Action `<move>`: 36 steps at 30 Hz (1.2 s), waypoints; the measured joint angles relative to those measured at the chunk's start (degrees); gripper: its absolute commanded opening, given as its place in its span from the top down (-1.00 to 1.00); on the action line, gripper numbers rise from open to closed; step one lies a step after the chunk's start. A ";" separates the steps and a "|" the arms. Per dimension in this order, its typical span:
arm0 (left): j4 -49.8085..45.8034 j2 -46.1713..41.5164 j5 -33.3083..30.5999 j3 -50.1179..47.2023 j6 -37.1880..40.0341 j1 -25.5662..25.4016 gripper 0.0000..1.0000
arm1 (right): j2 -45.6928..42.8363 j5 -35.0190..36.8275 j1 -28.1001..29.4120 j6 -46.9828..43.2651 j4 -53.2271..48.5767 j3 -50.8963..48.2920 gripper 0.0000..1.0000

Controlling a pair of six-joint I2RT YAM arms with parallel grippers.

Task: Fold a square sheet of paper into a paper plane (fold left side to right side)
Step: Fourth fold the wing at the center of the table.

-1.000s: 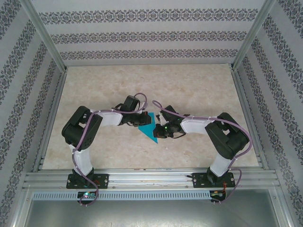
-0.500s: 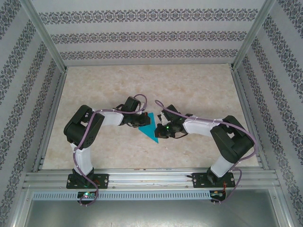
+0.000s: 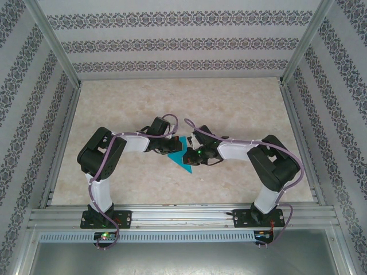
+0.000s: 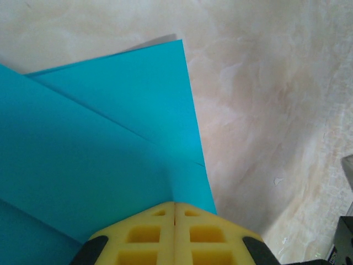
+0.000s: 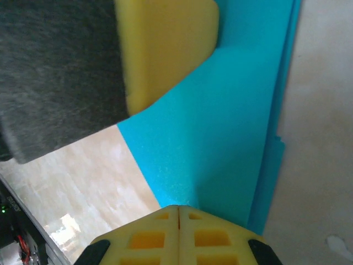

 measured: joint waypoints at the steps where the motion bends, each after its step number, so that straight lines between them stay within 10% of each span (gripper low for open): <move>1: 0.00 0.00 0.00 0.00 0.00 0.00 0.99 | 0.17 0.15 0.00 0.00 0.00 0.00 1.00; 36: -1.03 0.66 -1.73 1.40 0.98 -0.04 1.00 | -3.67 2.80 -1.75 0.22 -1.49 -4.92 1.00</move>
